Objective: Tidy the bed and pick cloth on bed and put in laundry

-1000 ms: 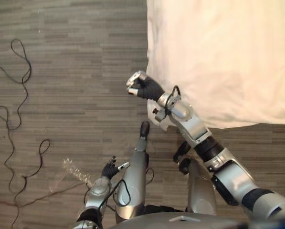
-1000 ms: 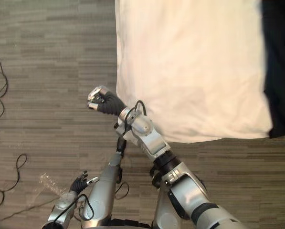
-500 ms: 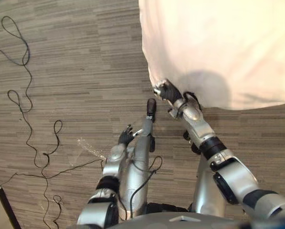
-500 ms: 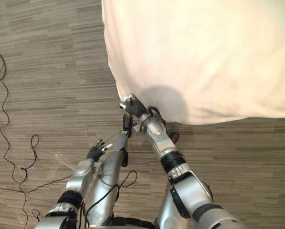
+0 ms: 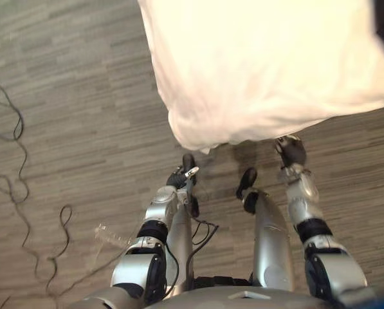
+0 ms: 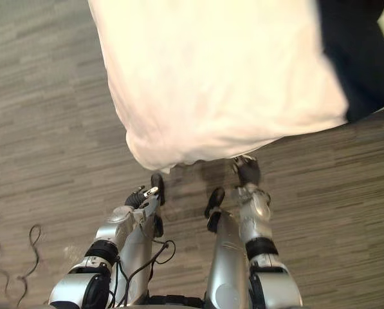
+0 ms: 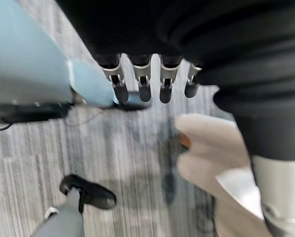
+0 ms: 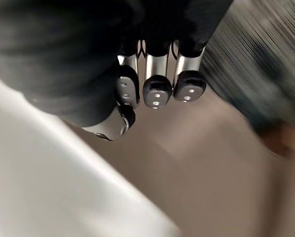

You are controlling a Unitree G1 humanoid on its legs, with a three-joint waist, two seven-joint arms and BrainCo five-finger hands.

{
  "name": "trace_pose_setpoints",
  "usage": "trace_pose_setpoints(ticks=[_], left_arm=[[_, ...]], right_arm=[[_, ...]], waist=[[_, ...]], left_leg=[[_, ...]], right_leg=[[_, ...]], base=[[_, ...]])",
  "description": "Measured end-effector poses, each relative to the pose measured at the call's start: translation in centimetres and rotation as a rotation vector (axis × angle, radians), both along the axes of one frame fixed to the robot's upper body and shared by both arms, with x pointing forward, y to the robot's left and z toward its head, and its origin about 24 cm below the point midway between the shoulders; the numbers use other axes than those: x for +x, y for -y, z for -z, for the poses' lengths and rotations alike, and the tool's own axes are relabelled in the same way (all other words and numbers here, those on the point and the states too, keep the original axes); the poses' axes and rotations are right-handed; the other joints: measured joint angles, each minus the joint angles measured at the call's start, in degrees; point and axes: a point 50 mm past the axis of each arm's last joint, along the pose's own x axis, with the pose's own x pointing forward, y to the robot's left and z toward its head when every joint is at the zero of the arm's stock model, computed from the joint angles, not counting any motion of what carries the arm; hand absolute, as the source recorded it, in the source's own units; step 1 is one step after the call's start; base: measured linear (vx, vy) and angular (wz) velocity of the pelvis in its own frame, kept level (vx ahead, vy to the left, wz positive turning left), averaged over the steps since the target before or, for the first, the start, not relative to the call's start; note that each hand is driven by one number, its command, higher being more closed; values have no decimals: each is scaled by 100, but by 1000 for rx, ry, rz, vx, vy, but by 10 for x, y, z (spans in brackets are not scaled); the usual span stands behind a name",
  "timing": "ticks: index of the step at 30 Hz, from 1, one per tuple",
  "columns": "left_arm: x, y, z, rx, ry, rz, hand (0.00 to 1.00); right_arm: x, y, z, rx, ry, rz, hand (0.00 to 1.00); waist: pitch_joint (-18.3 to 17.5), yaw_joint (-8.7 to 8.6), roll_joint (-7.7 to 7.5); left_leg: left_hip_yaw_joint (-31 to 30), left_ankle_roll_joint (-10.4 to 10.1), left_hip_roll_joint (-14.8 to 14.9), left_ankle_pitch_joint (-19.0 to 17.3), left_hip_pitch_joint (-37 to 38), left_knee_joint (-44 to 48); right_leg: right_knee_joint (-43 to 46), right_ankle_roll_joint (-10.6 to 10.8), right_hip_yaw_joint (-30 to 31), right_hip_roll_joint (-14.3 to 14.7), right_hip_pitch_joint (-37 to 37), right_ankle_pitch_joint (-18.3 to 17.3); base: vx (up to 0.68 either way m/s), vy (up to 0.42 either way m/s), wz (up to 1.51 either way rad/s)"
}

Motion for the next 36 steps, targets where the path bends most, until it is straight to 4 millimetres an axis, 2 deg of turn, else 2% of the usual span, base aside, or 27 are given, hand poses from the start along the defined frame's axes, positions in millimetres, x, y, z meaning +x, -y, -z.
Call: trace_pose_setpoints(ticks=[2, 4, 5, 7, 10, 13, 15, 17, 19, 21, 23, 24, 26, 27, 28, 29, 32, 34, 36], left_arm=[[-15, -7, 13, 28, -55, 12, 0], [-33, -13, 26, 47, -111, 17, 0], [-44, -15, 34, 57, -155, 28, 0], [-58, -17, 43, 49, -202, 31, 0], [-70, -15, 50, 36, -239, 54, 0], [-80, -12, 56, 24, -261, 81, 0], [-90, -4, 61, 3, -277, 104, 0], [-91, 5, 61, -14, -266, 130, 0], [-84, 12, 57, -25, -229, 142, 0], [-61, 20, 44, -21, -151, 173, 0], [-41, 23, 31, -27, -78, 159, 0], [-34, 23, 26, -35, -56, 148, 0], [-10, 24, 7, -74, 29, 90, 0], [-9, 24, 6, -76, 33, 86, 0], [0, 22, -1, -98, 66, 35, 0], [3, 21, -4, -112, 72, 7, 0], [4, 25, -3, -133, 59, -1, 0], [6, 29, -5, -155, 52, -16, 0], [6, 32, -5, -169, 43, -28, 0]], right_arm=[[-21, 17, -5, 50, 99, 77, 100], [-38, 29, -22, 76, 236, 122, 100], [-46, 34, -37, 82, 337, 125, 100], [-56, 38, -61, 67, 479, 106, 100], [-62, 32, -94, 49, 665, 14, 100], [-57, 7, -114, 101, 800, -154, 100], [-49, -21, -125, 156, 862, -326, 100], [-40, -40, -133, 190, 879, -430, 100], [-28, -56, -151, 219, 920, -493, 100], [-8, -69, -173, 293, 944, -504, 100], [11, -75, -179, 381, 927, -469, 100], [17, -76, -179, 412, 916, -451, 100], [35, -76, -169, 522, 868, -368, 100], [35, -76, -170, 523, 875, -368, 100], [30, -78, -179, 514, 977, -368, 100], [30, -79, -181, 510, 1008, -356, 100], [35, -69, -155, 505, 933, -266, 100], [38, -52, -119, 521, 789, -150, 100], [26, -34, -76, 540, 637, -37, 100]], waist=[[-159, -88, -46], [-426, -82, -63], [-539, -90, -38], [-672, -94, 8], [-824, -122, 84], [-833, -87, 96], [-834, -88, 116], [-789, -71, 204], [-727, -65, 290], [-478, -58, 410], [-334, 10, 471], [-256, 56, 480], [195, 98, 492], [213, 97, 492], [377, 56, 481], [403, 6, 478], [402, -98, 477], [402, -100, 477], [402, -120, 476]], left_leg=[[151, 2, 18, -45, 366, -115], [318, -12, 25, -134, 557, -145], [427, 18, 15, -175, 752, -208], [533, 13, -9, -257, 958, -214], [605, 8, -44, -306, 1079, -216], [737, 8, -46, -305, 1190, -199], [744, 8, -111, -305, 1237, -191], [719, 8, -153, -305, 1193, -187], [688, 16, -212, -300, 902, -102], [583, 87, -250, -247, 296, 98], [554, 117, -200, -173, -315, 202], [554, 114, -169, -127, -479, 194], [537, 136, -90, 61, -880, 193], [536, 135, -87, 63, -897, 194], [555, 141, -33, 114, -1119, 201], [570, 140, -3, 125, -1174, 194], [603, 136, 29, 121, -1152, 192], [705, 133, 57, 119, -1165, 168], [769, 129, 61, 114, -1162, 132]], right_leg=[[-192, 44, 9, 33, 370, 20], [-376, 112, 133, 81, 532, 66], [-478, 155, 205, 100, 696, 93], [-601, 196, 290, 101, 895, 107], [-679, 227, 297, 71, 1033, 97], [-685, 232, 296, 56, 1126, 93], [-586, 279, 289, -31, 1133, -2], [-465, 295, 282, -91, 1056, -43], [-231, 307, 282, -201, 715, -100], [79, 294, 285, -309, 94, -123], [206, 212, 279, -285, -507, -73], [203, 181, 278, -252, -677, -44], [241, 76, 264, -176, -1092, 81], [246, 76, 264, -173, -1108, 82], [225, 23, 278, -111, -1326, 164], [166, 28, 286, -70, -1375, 210], [60, 27, 324, -15, -1338, 272], [-34, 23, 388, 39, -1375, 346], [-70, 36, 492, 81, -1432, 378]], base=[[117, 8, -16], [139, 31, -35], [175, 39, -38], [181, 45, -27], [126, 27, -6], [98, 7, -5], [48, -4, 1], [-12, 10, 14], [-74, 16, 22], [-153, -4, 29], [-147, -24, 16], [-133, -44, 3], [-76, -51, 0], [-24, -49, -2], [2, -45, -12], [15, -43, -18], [23, -21, -13], [14, -8, -22], [26, -8, -19]])
